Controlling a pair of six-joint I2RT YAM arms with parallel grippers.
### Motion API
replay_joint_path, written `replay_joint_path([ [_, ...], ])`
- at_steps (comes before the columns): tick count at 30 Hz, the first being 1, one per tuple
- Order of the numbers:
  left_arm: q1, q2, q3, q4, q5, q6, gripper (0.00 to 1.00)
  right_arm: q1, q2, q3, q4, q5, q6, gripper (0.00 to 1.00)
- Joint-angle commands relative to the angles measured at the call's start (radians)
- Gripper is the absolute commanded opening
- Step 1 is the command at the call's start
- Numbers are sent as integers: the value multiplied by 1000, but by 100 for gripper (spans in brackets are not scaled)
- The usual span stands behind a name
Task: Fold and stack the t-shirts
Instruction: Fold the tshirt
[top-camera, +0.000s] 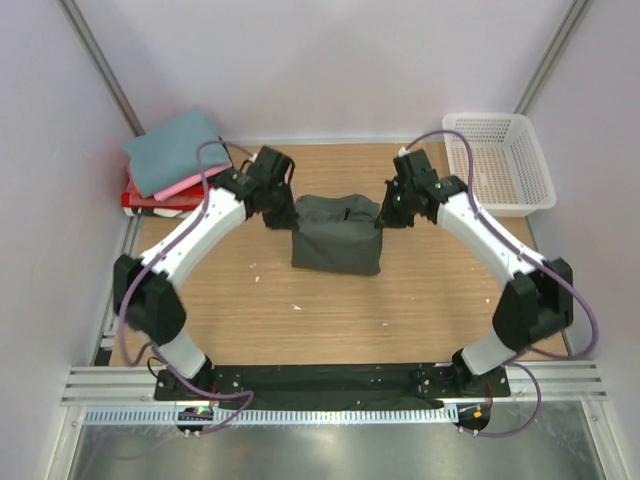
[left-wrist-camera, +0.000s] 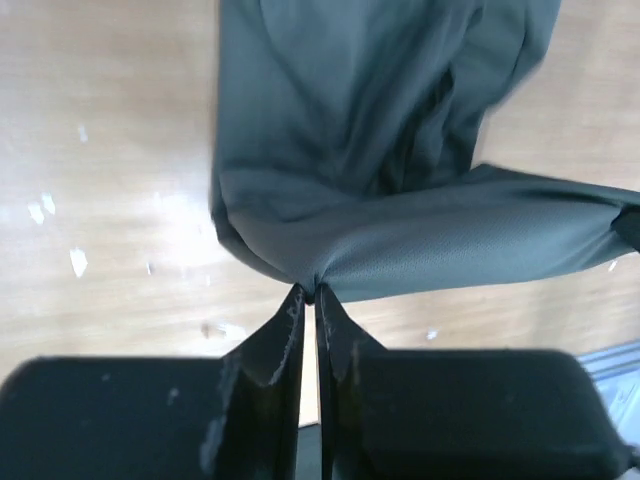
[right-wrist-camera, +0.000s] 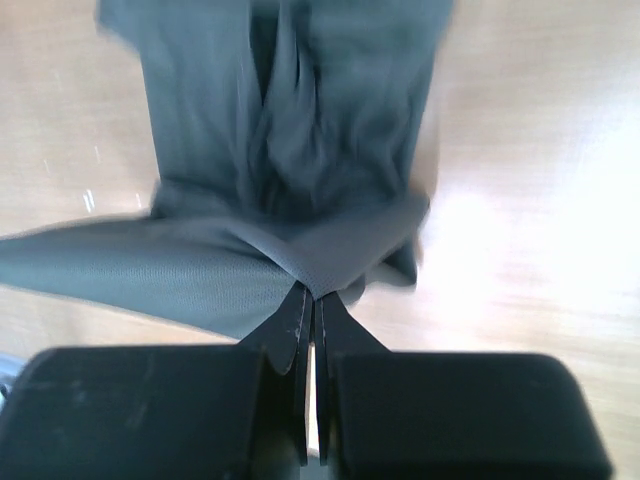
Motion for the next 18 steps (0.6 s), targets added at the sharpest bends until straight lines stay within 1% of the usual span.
replay_joint_path([
  [1, 117, 220, 236, -41, 100, 96, 9, -74, 212, 290, -7, 11, -70, 1],
  [2, 142, 294, 432, -81, 128, 107, 12, -90, 289, 369, -27, 9, -75, 1],
  [3, 183, 372, 553, -112, 150, 119, 18, -119, 360, 450, -53, 8, -81, 5],
  [4, 200, 570, 683, -153, 171, 131, 32, -133, 526, 668, -95, 0, -85, 43],
  [5, 221, 674, 859, -243, 232, 136, 50, -145, 609, 799, -156, 2, -88, 63],
  [6, 263, 799, 1180, -288, 284, 131, 71, -162, 688, 928, -263, 2, -85, 80],
  [7, 284, 939, 1304, -322, 323, 108, 82, -165, 818, 1131, -294, -9, -85, 100],
  [8, 304, 946, 1296, -255, 428, 43, 96, -169, 863, 1215, -325, -20, -64, 100],
  [9, 326, 928, 1160, -204, 450, 30, 100, -171, 894, 1272, -375, -20, -55, 100],
  [10, 329, 898, 1075, -163, 452, 22, 100, -171, 896, 1268, -376, -32, -50, 100],
  [11, 329, 803, 992, -70, 438, 25, 100, -171, 839, 1209, -354, -40, -47, 100],
  [12, 326, 760, 819, -20, 423, 31, 100, -169, 789, 1122, -248, -43, -38, 100],
  [13, 324, 683, 768, 35, 414, 32, 100, -169, 737, 925, -185, -46, -39, 100],
  [15, 318, 644, 709, 28, 388, 56, 100, -176, 596, 771, -50, -38, -38, 100],
  [17, 309, 621, 703, 2, 369, 79, 100, -180, 540, 627, -5, -50, -41, 100],
  [18, 297, 601, 700, -6, 346, 100, 100, -182, 505, 592, 14, -54, -42, 100],
])
